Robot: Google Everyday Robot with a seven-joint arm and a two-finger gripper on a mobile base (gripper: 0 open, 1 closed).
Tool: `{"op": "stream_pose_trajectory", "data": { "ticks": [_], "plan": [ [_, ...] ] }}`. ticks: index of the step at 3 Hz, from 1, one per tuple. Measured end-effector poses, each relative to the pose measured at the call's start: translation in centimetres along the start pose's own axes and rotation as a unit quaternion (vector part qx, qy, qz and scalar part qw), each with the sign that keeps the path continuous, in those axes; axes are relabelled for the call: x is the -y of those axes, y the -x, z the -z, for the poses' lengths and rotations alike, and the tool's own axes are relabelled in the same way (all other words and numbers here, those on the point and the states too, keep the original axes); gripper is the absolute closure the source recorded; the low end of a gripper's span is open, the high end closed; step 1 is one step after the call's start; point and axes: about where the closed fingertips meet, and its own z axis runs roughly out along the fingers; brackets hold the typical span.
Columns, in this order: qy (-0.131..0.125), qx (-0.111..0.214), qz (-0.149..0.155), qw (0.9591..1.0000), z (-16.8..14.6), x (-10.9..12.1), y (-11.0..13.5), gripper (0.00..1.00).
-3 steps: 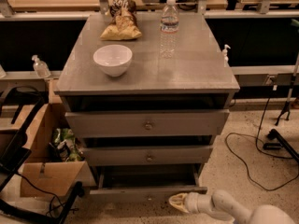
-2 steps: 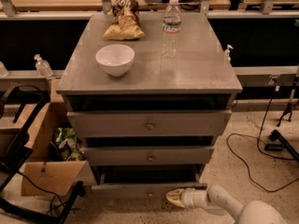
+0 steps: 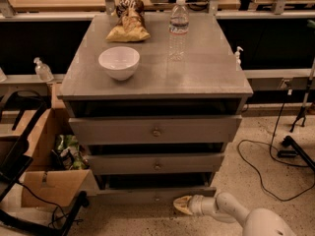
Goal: Close bottom drawer
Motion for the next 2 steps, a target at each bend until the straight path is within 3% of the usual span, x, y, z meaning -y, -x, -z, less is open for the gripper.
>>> {"op": "stream_pose_trajectory", "data": {
  "ticks": [1, 2],
  "plan": [
    [0.0, 0.0, 0.0, 1.0, 0.0, 0.0, 0.0, 1.0],
    [-0.024, 0.008, 0.004, 0.9997, -0.2, 2.0, 1.2, 1.0]
  ]
}}
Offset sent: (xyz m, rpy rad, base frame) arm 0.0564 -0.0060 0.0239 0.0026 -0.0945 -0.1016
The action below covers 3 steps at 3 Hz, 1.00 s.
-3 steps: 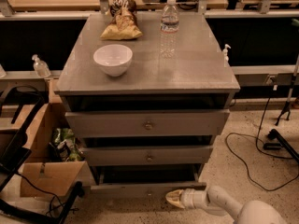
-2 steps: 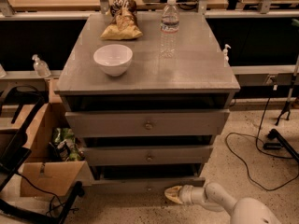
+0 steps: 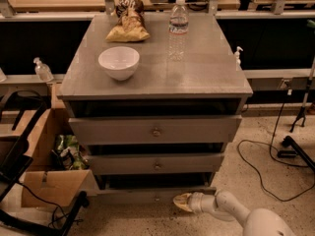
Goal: Close bottom drawer
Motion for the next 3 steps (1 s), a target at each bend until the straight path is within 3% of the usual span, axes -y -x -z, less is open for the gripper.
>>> {"op": "stream_pose_trajectory", "data": {
  "ticks": [1, 2, 3],
  "plan": [
    [-0.013, 0.003, 0.002, 0.9999, 0.4, 0.8, 0.5, 1.0],
    [-0.048, 0.006, 0.004, 0.9988, 1.3, 3.7, 1.8, 1.0],
    [-0.057, 0.007, 0.004, 0.9983, 1.7, 4.3, 2.1, 1.0]
  ]
}}
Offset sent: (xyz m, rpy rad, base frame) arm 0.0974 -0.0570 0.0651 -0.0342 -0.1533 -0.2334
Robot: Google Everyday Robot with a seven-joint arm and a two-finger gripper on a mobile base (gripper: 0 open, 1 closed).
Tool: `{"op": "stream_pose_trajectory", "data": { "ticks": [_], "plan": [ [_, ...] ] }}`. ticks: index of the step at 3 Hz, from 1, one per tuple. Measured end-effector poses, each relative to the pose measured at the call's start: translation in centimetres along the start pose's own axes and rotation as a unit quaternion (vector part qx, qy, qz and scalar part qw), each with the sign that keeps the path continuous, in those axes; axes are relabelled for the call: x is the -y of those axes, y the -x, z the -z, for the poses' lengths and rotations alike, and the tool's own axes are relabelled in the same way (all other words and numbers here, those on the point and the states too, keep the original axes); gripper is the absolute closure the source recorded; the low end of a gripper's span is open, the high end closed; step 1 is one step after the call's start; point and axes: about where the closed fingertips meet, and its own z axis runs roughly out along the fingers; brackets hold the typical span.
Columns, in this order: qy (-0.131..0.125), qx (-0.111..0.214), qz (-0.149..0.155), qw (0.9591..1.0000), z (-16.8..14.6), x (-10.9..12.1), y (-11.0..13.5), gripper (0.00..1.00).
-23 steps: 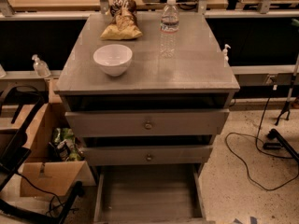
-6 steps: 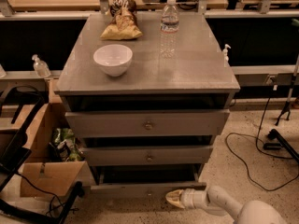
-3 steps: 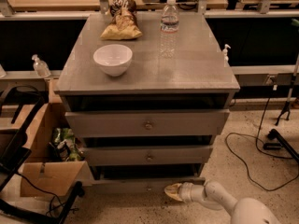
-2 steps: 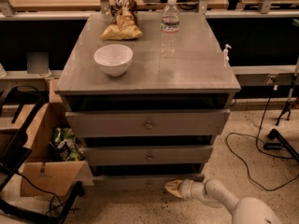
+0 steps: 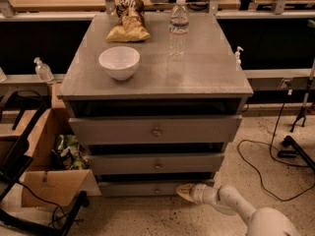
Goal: Close bottom drawer
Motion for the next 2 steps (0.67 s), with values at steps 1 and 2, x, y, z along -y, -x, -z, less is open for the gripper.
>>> {"op": "stream_pose_trajectory", "data": {
  "ticks": [1, 2],
  "plan": [
    [-0.021, 0.003, 0.0, 0.9998, 0.38, 1.84, 0.74, 1.0],
    [-0.021, 0.003, 0.0, 0.9998, 0.39, 1.83, 0.74, 1.0]
  ]
}}
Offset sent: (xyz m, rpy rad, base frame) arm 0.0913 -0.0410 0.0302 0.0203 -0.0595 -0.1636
